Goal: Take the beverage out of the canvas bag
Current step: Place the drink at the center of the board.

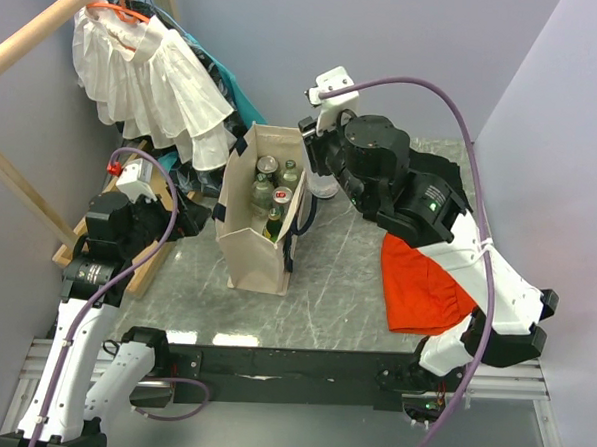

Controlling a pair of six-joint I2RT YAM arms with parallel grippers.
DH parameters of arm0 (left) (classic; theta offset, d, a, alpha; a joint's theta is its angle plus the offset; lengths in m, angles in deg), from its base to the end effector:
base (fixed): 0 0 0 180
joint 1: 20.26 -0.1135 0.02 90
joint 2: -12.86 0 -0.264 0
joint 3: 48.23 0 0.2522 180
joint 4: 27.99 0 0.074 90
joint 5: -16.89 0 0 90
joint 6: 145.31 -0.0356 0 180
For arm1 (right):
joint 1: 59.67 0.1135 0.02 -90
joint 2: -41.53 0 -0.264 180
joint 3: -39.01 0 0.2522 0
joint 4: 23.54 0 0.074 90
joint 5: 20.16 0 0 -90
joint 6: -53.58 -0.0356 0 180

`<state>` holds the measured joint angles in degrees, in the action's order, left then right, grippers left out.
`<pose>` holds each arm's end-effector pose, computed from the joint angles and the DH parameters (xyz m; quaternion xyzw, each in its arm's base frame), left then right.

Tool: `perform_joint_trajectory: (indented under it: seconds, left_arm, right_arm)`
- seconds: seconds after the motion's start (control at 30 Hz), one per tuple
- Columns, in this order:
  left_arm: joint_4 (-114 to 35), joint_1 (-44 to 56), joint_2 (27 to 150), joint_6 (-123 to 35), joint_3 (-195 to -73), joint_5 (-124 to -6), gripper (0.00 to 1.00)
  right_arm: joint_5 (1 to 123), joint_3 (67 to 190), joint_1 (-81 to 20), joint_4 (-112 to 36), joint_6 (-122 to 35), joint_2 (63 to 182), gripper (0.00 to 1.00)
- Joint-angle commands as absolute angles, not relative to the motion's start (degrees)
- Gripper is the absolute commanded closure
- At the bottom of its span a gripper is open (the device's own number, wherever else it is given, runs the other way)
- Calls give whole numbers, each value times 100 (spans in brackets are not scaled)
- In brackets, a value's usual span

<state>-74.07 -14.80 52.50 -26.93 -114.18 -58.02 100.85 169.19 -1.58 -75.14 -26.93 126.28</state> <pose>0.1432 -0.0230 0.3570 -0.0871 0.8098 -0.2687 0.5143 0.1618 0.2252 0.5448 -0.2504 0.6952 0.0836 0.6685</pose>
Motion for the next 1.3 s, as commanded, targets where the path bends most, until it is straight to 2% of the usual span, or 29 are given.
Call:
perform_joint_trajectory:
  seconds: [0.0, 0.17, 0.47, 0.8, 1.27]
  left_arm:
    - [-7199, -1481, 5241, -2622, -11561, -5817, 4]
    - [-7199, -1481, 5259, -2613, -11561, -5817, 4]
    - [-7129, -1472, 5294, -2561, -11499, -5800, 4]
    - [-7032, -1481, 5391, -2508, -11490, -5782, 4]
    - [-7120, -1481, 5452, -2569, -11569, -5826, 4]
  right_arm:
    - [10500, 16861, -324, -6428, -2561, 12204, 100]
    - [10272, 16440, -692, -6367, -2903, 11923, 100]
    - [9323, 15693, -1975, -6191, -3483, 11606, 100]
    - [8752, 15174, -2995, -5831, -3625, 11834, 100]
    - [7714, 15270, -4077, -5470, -4126, 12616, 100]
